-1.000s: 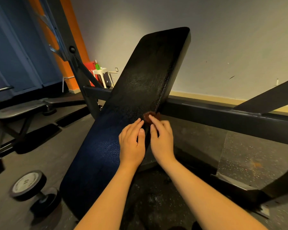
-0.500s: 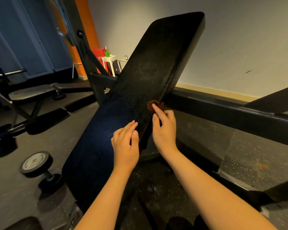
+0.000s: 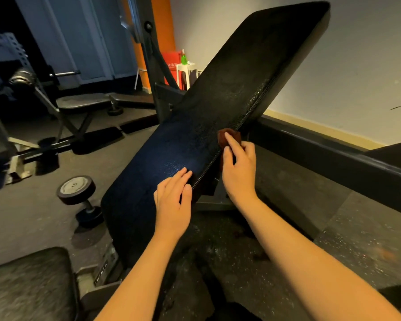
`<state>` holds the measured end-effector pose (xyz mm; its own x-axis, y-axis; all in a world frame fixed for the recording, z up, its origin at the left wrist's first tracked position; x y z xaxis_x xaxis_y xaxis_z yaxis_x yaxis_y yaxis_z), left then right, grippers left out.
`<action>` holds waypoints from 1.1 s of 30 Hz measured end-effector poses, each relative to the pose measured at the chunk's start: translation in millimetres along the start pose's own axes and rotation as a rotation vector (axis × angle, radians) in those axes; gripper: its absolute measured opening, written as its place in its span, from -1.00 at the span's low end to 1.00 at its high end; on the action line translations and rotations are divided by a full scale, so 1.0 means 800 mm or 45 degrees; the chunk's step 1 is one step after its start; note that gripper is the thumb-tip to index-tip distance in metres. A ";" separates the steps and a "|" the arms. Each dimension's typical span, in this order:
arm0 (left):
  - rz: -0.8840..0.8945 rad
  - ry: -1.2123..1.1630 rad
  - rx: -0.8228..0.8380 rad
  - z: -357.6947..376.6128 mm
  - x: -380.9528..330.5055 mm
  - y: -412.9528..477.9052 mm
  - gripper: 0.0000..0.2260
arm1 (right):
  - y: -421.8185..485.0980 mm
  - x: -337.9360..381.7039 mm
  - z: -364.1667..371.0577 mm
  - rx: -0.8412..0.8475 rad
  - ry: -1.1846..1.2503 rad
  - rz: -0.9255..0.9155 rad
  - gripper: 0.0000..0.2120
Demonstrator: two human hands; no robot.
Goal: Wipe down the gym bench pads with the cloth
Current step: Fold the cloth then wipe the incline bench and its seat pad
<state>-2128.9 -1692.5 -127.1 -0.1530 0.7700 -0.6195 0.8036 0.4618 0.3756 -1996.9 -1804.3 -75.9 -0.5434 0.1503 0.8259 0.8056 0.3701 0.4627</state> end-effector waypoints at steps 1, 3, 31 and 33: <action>-0.013 -0.007 -0.003 0.000 0.000 -0.003 -0.62 | 0.003 0.002 0.004 -0.011 -0.047 -0.005 -0.66; -0.042 -0.040 -0.010 0.000 0.002 -0.008 -0.63 | -0.013 0.003 0.017 0.024 -0.115 -0.018 -0.66; -0.509 -0.181 -0.054 -0.022 0.064 -0.168 -0.63 | -0.226 -0.012 0.139 0.677 0.085 0.044 -0.65; -0.536 -0.173 -0.050 -0.022 0.060 -0.174 -0.63 | -0.221 -0.010 0.128 0.732 0.022 -0.047 -0.64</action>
<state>-2258.5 -1711.8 -196.9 -0.3829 0.4474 -0.8082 0.6645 0.7412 0.0955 -2159.0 -1777.2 -197.3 -0.5610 0.1144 0.8199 0.5256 0.8144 0.2460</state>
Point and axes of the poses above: each hand's wrist, its own y-axis towards the middle knuckle, its own z-axis out of the palm, x = y × z, the point moved 1 cm from there along y, towards the middle knuckle, and after that the axes turned 12 degrees about x, right-handed, at the moved point
